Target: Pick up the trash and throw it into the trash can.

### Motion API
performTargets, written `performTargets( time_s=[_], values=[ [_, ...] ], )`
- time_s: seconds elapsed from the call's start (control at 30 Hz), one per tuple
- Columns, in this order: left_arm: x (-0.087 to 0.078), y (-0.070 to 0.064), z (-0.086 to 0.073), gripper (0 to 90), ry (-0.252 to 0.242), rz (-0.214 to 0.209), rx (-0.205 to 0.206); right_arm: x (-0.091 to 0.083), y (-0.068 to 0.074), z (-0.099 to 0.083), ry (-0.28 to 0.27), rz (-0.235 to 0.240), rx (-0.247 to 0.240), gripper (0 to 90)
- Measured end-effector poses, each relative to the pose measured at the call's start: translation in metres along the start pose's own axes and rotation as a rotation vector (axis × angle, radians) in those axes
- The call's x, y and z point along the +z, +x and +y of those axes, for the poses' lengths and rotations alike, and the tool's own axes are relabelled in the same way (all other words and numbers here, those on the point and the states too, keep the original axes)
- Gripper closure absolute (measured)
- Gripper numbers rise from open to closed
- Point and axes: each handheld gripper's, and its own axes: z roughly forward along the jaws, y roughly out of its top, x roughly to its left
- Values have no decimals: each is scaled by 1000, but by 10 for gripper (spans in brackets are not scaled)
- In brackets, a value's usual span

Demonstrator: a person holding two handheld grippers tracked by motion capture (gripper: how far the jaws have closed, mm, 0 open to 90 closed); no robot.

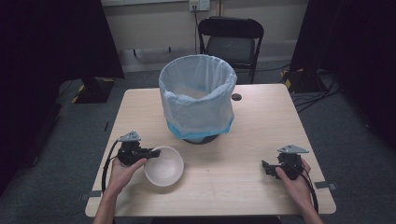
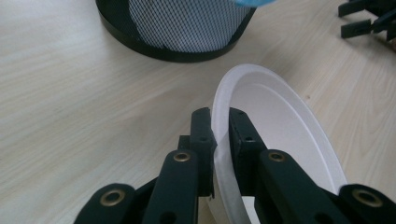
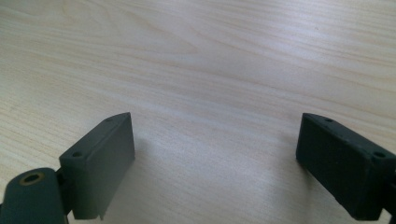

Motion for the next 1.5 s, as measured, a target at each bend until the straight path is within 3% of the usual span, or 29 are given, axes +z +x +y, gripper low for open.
performTargets(
  time_s=[0.3, 0.37, 0.63, 0.87, 1.13, 1.3, 1.5],
  values=[
    [-26, -1, 3, 825, -90, 34, -15, 0, 0, 0, 0, 0, 0, 108],
    [-34, -6, 12, 824, -128, 44, 2, 0, 0, 0, 0, 0, 0, 108],
    [-55, -16, 32, 825, -196, 40, 52, 0, 0, 0, 0, 0, 0, 108],
    [-75, -24, 50, 825, -295, 41, 61, 0, 0, 0, 0, 0, 0, 108],
    [-92, -26, 67, 825, -365, 42, 69, 0, 0, 0, 0, 0, 0, 108],
    [-108, -30, 88, 825, -434, 45, 82, 0, 0, 0, 0, 0, 0, 108],
    [-115, -33, 106, 825, -485, 48, 102, 0, 0, 0, 0, 0, 0, 108]
  ],
)
